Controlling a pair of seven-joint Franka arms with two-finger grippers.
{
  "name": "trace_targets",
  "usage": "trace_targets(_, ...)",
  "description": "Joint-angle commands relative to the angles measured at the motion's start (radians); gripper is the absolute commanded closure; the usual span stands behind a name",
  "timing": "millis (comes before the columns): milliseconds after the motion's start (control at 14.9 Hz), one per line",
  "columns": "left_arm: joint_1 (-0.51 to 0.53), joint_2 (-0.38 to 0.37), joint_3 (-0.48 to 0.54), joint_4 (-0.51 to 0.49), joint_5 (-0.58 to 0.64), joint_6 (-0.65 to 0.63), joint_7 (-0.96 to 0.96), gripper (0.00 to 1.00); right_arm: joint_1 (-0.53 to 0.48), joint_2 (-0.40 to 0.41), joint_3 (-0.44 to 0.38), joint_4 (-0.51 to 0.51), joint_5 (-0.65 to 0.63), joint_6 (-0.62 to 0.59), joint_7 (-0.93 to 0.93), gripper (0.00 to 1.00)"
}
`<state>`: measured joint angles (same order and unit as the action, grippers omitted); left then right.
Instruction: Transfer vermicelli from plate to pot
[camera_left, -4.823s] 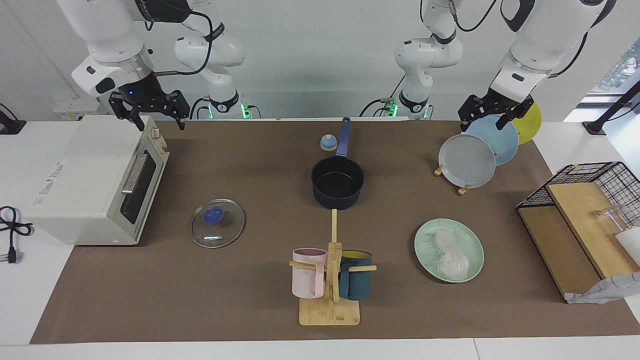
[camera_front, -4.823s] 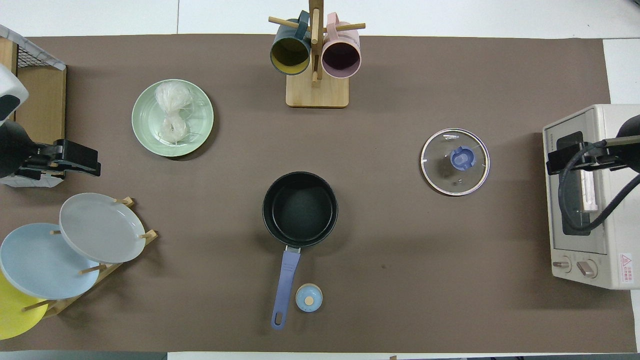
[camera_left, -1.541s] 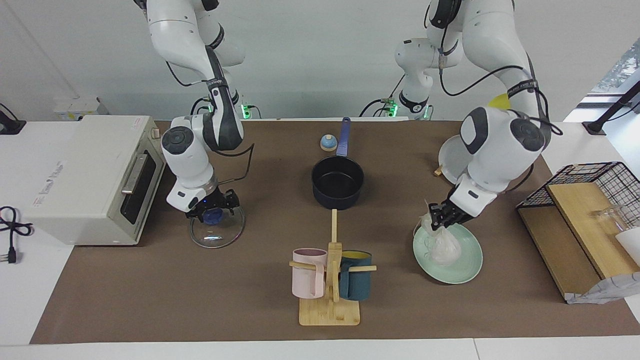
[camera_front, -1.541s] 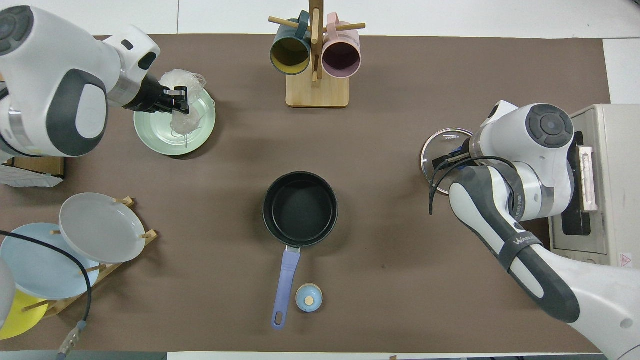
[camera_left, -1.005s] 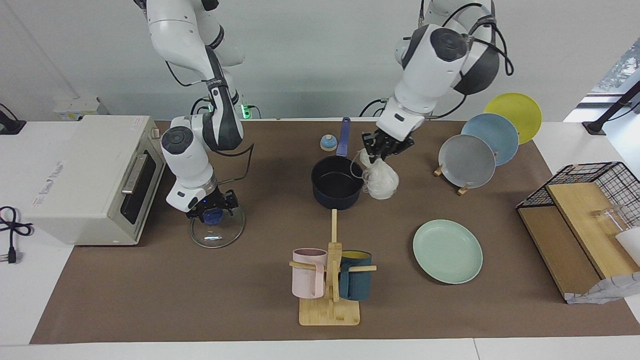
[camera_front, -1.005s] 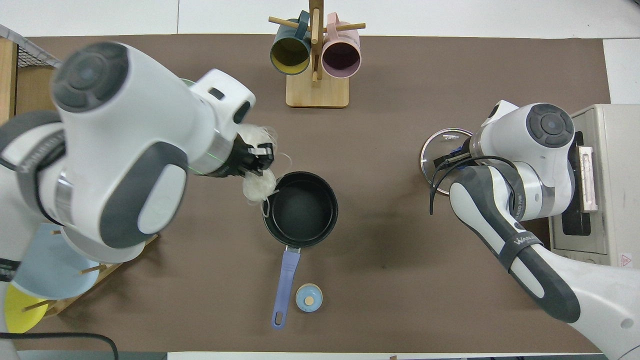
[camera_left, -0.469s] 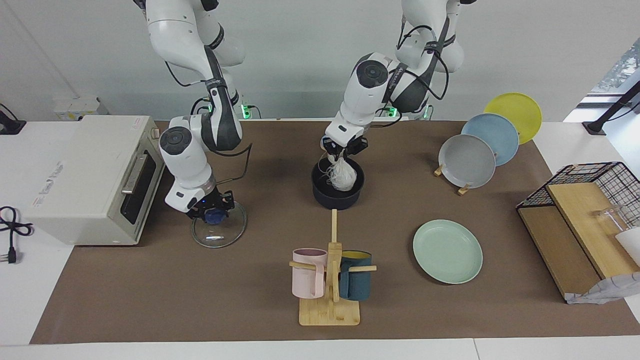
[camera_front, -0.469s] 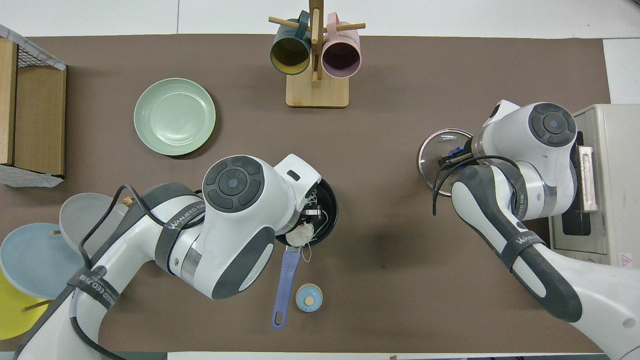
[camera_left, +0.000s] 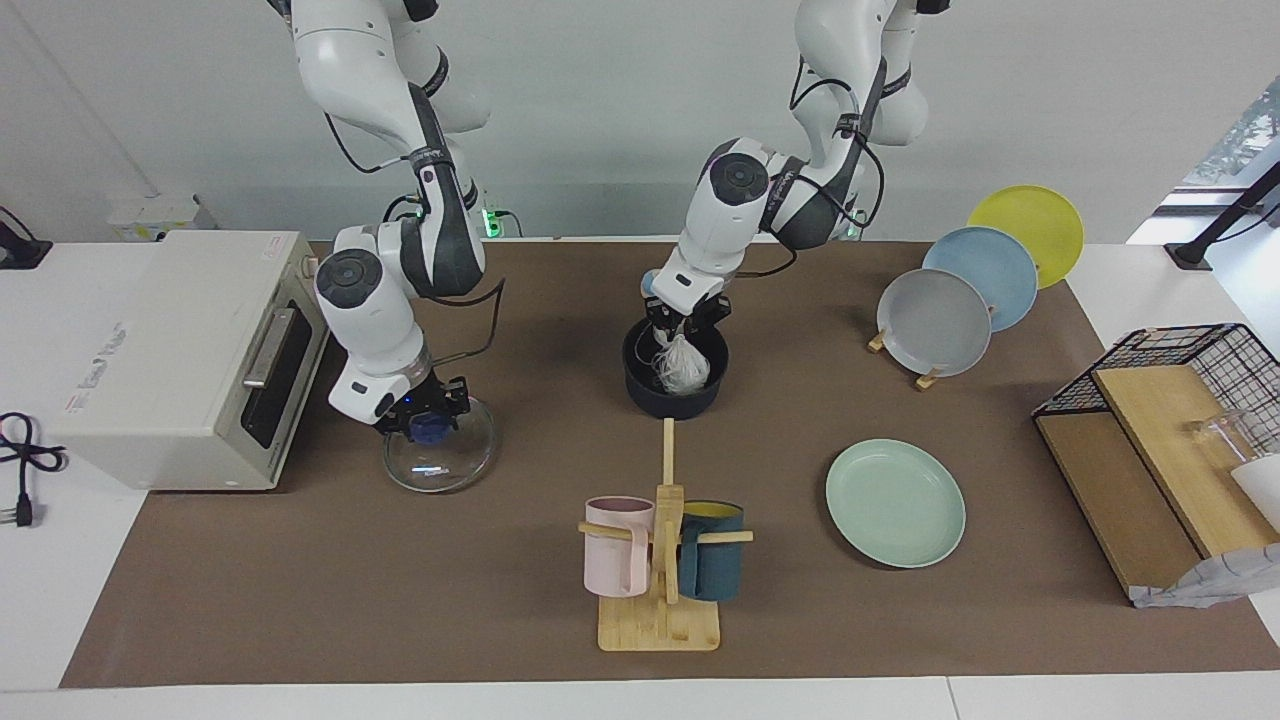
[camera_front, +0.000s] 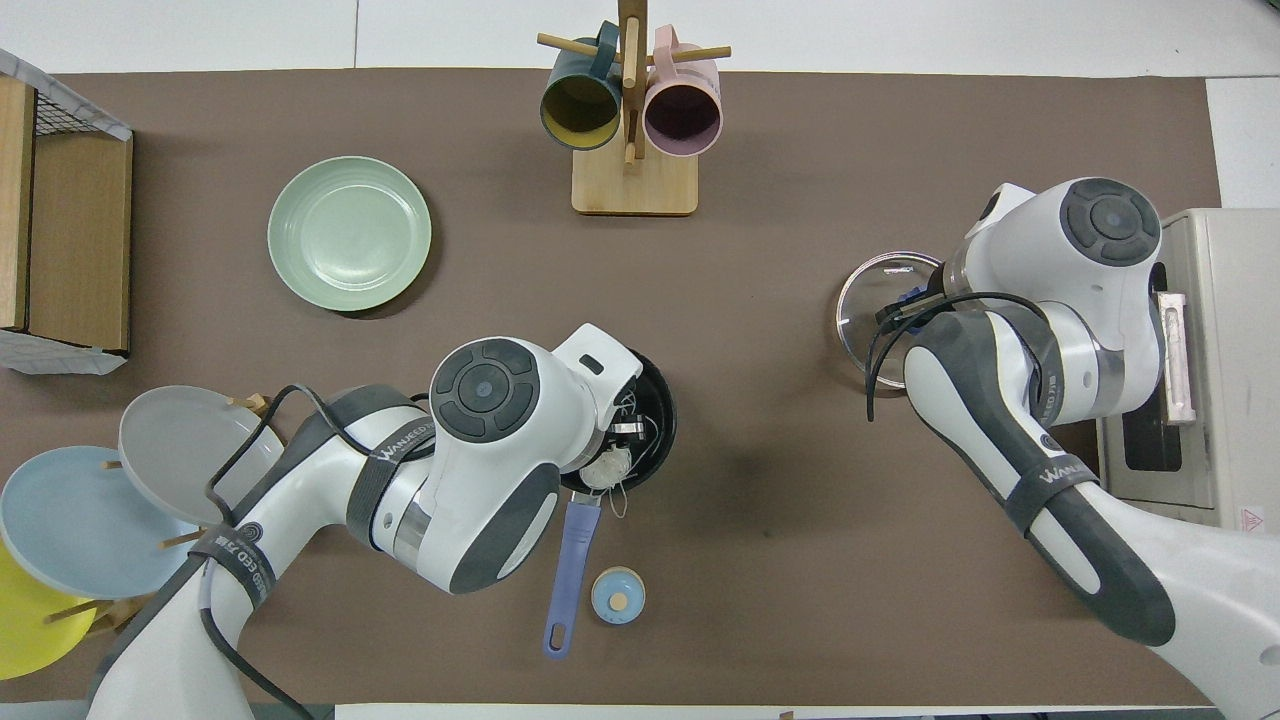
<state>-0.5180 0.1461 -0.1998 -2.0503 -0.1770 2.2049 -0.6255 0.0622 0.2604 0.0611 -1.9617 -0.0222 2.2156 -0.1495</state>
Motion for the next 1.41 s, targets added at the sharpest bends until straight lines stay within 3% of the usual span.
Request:
trace_targets(0, -0.016, -0.008, 0.019, -0.018, -0.004, 0.021, 0.055, 0.65, -0.004, -0.01, 0.005, 0.039, 0.001, -0.059, -0.016, 0.52)
trace_targets(67, -0.013, -0.008, 0.019, -0.008, 0.005, 0.013, 0.064, 0.01, -0.004, -0.013, 0.008, 0.053, 0.001, -0.08, -0.015, 0.55)
trace_targets(201, 0.004, -0.025, 0.023, 0.024, 0.022, -0.032, 0.067, 0.0, -0.002, -0.023, 0.011, 0.102, 0.001, -0.154, 0.007, 0.6)
trace_targets(335, 0.061, -0.045, 0.025, 0.118, 0.042, -0.169, 0.088, 0.0, 0.016, -0.035, 0.009, 0.15, 0.002, -0.216, 0.014, 0.63)
trace_targets(469, 0.149, -0.065, 0.025, 0.244, 0.062, -0.34, 0.154, 0.0, 0.046, -0.044, 0.011, 0.193, 0.004, -0.281, 0.082, 0.64)
trace_targets(603, 0.272, -0.117, 0.025, 0.301, 0.062, -0.45, 0.278, 0.0, 0.105, -0.043, 0.009, 0.239, 0.004, -0.324, 0.178, 0.64)
trace_targets(1005, 0.498, -0.246, 0.025, 0.292, 0.143, -0.568, 0.512, 0.0, 0.309, -0.03, 0.009, 0.343, 0.007, -0.375, 0.52, 0.64)
trace_targets(1206, 0.513, -0.295, 0.026, 0.208, 0.143, -0.588, 0.529, 0.0, 0.414, -0.027, 0.009, 0.342, 0.015, -0.338, 0.718, 0.64)
trace_targets(1340, 0.513, -0.296, 0.028, 0.208, 0.143, -0.579, 0.517, 0.0, 0.468, -0.023, 0.011, 0.328, 0.014, -0.292, 0.793, 0.64)
